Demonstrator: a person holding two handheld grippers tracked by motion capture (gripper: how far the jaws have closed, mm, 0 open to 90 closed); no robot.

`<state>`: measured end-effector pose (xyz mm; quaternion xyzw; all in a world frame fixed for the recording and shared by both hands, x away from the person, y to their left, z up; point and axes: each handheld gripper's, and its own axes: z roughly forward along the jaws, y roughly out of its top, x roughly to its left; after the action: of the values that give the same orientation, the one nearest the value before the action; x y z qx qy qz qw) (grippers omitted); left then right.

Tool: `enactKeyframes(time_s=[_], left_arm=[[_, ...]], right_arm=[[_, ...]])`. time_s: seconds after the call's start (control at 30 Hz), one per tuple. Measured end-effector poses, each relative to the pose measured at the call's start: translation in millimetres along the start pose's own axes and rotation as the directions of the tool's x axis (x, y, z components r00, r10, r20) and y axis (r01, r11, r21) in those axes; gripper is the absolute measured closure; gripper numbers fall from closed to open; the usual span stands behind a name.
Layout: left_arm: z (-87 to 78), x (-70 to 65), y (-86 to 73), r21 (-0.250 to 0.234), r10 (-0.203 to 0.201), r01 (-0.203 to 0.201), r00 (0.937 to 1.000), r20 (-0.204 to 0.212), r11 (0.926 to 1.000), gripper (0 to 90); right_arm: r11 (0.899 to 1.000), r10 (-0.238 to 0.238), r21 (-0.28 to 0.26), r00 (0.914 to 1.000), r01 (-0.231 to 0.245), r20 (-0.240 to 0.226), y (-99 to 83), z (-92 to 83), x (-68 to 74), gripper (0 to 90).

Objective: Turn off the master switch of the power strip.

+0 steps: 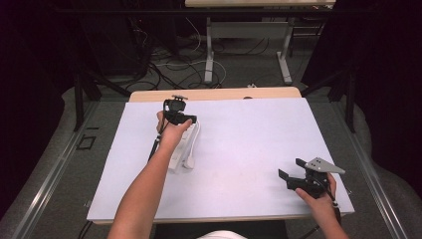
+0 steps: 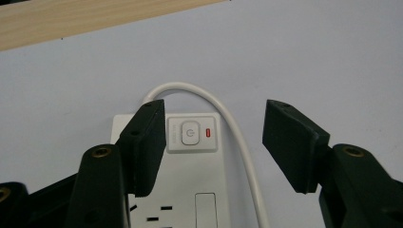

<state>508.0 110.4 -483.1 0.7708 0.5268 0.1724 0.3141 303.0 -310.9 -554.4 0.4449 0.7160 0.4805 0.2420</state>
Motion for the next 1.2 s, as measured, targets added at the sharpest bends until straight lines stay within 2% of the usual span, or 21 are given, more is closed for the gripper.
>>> enactKeyframes(time_s=[0.07, 0.17, 0.23, 0.43, 0.57, 0.63, 0.67, 0.8, 0.9, 0.93, 1.2], left_arm=[[-1.7, -0.7, 0.3, 0.004, 0.02, -0.02, 0.9998, 0.0, 0.9998, 40.1], [-5.2, -2.6, 0.3, -0.004, 0.02, -0.02, 0.9998, 0.005, 0.9998, 39.5], [-7.6, -3.0, 0.5, -0.012, 0.034, -0.034, 0.9994, 0.01, 0.9994, 38.9], [-16.9, -6.8, 0.9, -0.011, 0.039, -0.039, 0.9985, 0.038, 0.9992, 37.5], [-22.6, -9.3, 0.3, -0.009, 0.056, -0.056, 0.9977, 0.038, 0.9984, 37.6], [-23.6, -10.2, -0.3, 0.003, 0.085, -0.085, 0.9957, 0.037, 0.9964, 37.8], [-24.1, -9.9, -0.5, 0.011, 0.099, -0.099, 0.9941, 0.045, 0.995, 38.2], [-27.7, -11.5, -2.0, 0.024, 0.097, -0.098, 0.9938, 0.054, 0.9949, 37.8], [-31.9, -12.8, -2.4, 0.016, 0.09, -0.092, 0.9927, 0.08, 0.9956, 37.8], [-33.6, -13.4, -2.3, -0.002, 0.104, -0.104, 0.991, 0.085, 0.9946, 37.3], [-46.4, -21.1, -3.6, -0.027, 0.119, -0.116, 0.9874, 0.104, 0.9928, 25.3]], right_arm=[[1.0, 0.0, 0.001, 1.0, 0.0, 0.001, -0.1, 0.0, 0.0, 16.7], [1.0, 0.001, -0.006, 1.0, -0.001, 0.004, 0.4, -0.7, -0.7, 16.6], [1.0, 0.008, -0.004, 1.0, -0.008, 0.004, 0.3, -1.0, -0.5, 16.7], [1.0, 0.005, 0.0, 1.0, -0.005, 0.008, 0.8, -1.4, 0.4, 16.7], [1.0, 0.009, -0.006, 1.0, -0.009, 0.002, 0.6, -1.1, 0.0, 16.7], [1.0, 0.014, 0.0, 0.9999, -0.014, 0.006, 0.9, -2.0, 0.3, 16.7], [1.0, 0.0, 0.009, 1.0, 0.0, 0.007, 1.2, -2.5, -0.6, 16.6], [1.0, 0.011, -0.007, 0.9999, -0.011, 0.002, 0.6, -1.3, 0.0, 16.7], [1.0, 0.011, -0.005, 0.9999, -0.011, 0.002, 0.6, -1.2, 0.2, 16.7], [1.0, 0.01, 0.003, 0.9999, -0.01, 0.005, 0.9, -2.0, 0.3, 16.7], [1.0, 0.009, 0.0, 0.9999, -0.009, 0.008, 0.9, -1.4, 0.6, 16.6]])
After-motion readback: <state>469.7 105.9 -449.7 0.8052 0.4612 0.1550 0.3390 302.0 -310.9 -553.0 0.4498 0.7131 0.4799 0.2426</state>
